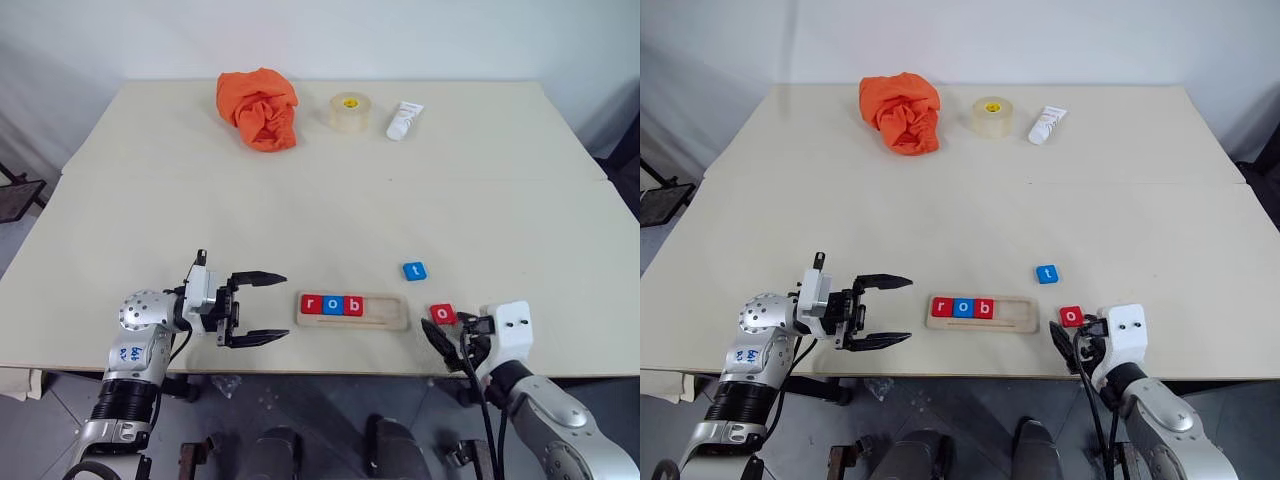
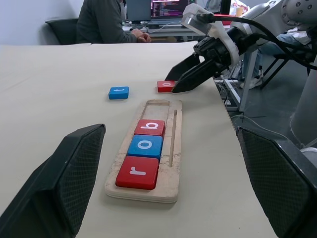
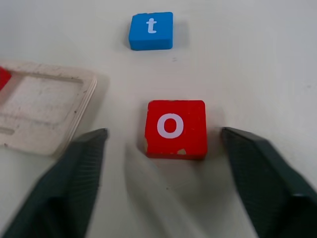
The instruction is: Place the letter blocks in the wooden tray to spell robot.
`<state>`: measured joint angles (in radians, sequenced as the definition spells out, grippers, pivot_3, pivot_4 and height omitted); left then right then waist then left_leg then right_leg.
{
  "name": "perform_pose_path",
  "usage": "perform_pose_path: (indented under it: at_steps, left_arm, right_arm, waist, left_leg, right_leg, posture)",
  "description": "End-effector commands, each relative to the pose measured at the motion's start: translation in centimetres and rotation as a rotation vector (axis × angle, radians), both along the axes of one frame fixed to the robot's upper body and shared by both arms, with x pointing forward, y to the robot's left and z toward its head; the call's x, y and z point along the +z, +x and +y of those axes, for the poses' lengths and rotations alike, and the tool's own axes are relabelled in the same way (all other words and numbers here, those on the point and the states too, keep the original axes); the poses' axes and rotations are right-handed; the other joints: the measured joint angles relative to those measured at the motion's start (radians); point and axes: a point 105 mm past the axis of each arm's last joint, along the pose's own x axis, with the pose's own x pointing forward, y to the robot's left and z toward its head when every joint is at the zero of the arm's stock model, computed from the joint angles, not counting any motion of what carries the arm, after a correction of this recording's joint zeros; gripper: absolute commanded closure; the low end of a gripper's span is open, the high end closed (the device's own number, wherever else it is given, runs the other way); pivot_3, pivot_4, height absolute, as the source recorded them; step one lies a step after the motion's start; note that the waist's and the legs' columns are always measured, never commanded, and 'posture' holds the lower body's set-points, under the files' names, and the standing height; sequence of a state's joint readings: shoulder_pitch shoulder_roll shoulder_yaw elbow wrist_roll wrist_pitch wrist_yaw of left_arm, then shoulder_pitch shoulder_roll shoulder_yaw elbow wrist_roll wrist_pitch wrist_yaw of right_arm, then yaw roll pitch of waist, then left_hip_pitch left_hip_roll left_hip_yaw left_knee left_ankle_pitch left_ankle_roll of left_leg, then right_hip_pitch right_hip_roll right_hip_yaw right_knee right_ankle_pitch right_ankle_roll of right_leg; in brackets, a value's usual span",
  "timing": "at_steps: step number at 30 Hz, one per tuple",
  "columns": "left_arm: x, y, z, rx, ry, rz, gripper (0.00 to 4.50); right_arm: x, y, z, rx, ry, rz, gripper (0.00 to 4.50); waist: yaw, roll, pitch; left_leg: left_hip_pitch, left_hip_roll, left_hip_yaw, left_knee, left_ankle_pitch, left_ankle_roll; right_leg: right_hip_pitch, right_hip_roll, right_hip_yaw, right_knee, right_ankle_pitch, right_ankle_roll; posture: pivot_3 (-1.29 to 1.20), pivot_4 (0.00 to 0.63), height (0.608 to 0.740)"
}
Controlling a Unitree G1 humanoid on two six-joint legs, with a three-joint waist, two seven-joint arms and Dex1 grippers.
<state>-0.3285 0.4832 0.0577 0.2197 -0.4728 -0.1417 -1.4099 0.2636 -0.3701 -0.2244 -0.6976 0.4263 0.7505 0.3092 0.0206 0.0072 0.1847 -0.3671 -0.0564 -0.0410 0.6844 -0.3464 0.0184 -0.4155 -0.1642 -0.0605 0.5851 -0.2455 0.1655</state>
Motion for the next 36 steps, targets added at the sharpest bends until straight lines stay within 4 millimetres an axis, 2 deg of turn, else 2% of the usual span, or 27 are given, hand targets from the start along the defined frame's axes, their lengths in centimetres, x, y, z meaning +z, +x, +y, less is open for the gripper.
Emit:
perform_pose_path:
  at_steps: [1,3,7,13,16,20,24,32,36]
  left_arm:
    - [0.4,0.1,0.1,0.003,-0.014,-0.012,0.00]
    - [0.4,0.1,0.1,0.003,-0.015,-0.012,0.00]
    - [0.2,0.1,0.0,0.007,-0.021,-0.012,0.00]
    - [0.1,-0.1,-0.1,0.016,-0.028,-0.011,0.00]
    - [0.0,-0.4,-0.1,0.023,-0.029,-0.010,0.00]
    - [-0.1,-0.8,-0.1,0.037,-0.033,-0.008,0.00]
    - [-0.4,-1.6,0.2,0.064,-0.034,-0.002,0.00]
    - [-0.4,-2.2,0.3,0.092,-0.035,-0.001,0.00]
    - [-0.4,-2.3,0.2,0.095,-0.037,0.000,0.00]
  right_arm:
    - [1.1,-0.2,-0.4,0.110,-0.063,-0.048,0.05]
    - [1.2,-0.2,-0.6,0.154,-0.101,-0.063,0.05]
    - [1.3,0.2,-3.2,0.408,-0.307,-0.050,0.05]
    - [3.2,2.9,-5.2,0.614,-0.423,-0.060,0.05]
    - [3.9,4.4,-5.1,0.765,-0.505,-0.039,0.05]
    - [3.8,4.9,-5.1,0.878,-0.548,-0.004,0.05]
    - [4.0,5.3,-3.6,0.999,-0.531,-0.015,0.05]
    - [3.0,5.6,-2.3,1.076,-0.544,0.001,0.05]
    - [2.0,5.5,-2.8,1.077,-0.568,0.044,0.93]
  waist:
    - [0.000,0.000,0.000]
    - [0.001,0.000,0.000]
    - [0.000,0.000,0.000]
    - [-0.011,-0.001,0.001]
    - [-0.019,-0.001,0.001]
    - [-0.020,-0.001,0.001]
    - [-0.019,-0.001,0.001]
    - [-0.017,-0.001,0.001]
    - [-0.018,-0.001,0.001]
  left_leg:
    - [0.000,0.000,0.000,0.000,0.000,0.000]
    - [0.000,0.000,0.000,0.000,0.000,0.000]
    - [0.000,0.000,0.001,0.000,0.000,0.001]
    - [0.003,0.002,0.003,0.000,0.000,0.001]
    - [0.003,0.002,0.002,0.000,0.001,0.000]
    - [0.002,0.002,0.001,0.000,0.001,0.000]
    - [-0.001,0.001,-0.001,0.000,0.000,0.000]
    - [-0.001,0.001,-0.001,0.000,0.000,-0.001]
    - [-0.001,0.001,-0.001,0.000,0.000,-0.001]
  right_leg:
    - [0.000,0.000,0.000,0.000,0.000,0.000]
    - [0.000,0.000,0.000,0.000,0.000,0.000]
    - [0.001,0.000,0.000,-0.001,0.000,0.000]
    - [0.003,0.001,0.000,-0.002,0.000,0.001]
    - [0.003,0.001,0.000,-0.002,0.001,0.001]
    - [0.003,0.000,-0.001,-0.002,0.001,0.001]
    - [0.002,-0.001,-0.002,-0.004,0.000,0.001]
    - [0.002,-0.001,-0.002,-0.005,0.001,0.001]
    - [0.002,-0.001,-0.002,-0.005,0.001,0.001]
  posture:
    - [0.00,0.150,0.740]
    - [0.00,0.150,0.740]
    - [0.00,0.150,0.740]
    - [0.00,0.150,0.740]
    - [0.00,0.150,0.740]
    - [0.00,0.150,0.740]
    - [0.00,0.150,0.740]
    - [0.00,0.150,0.740]
    - [0.00,0.150,0.740]
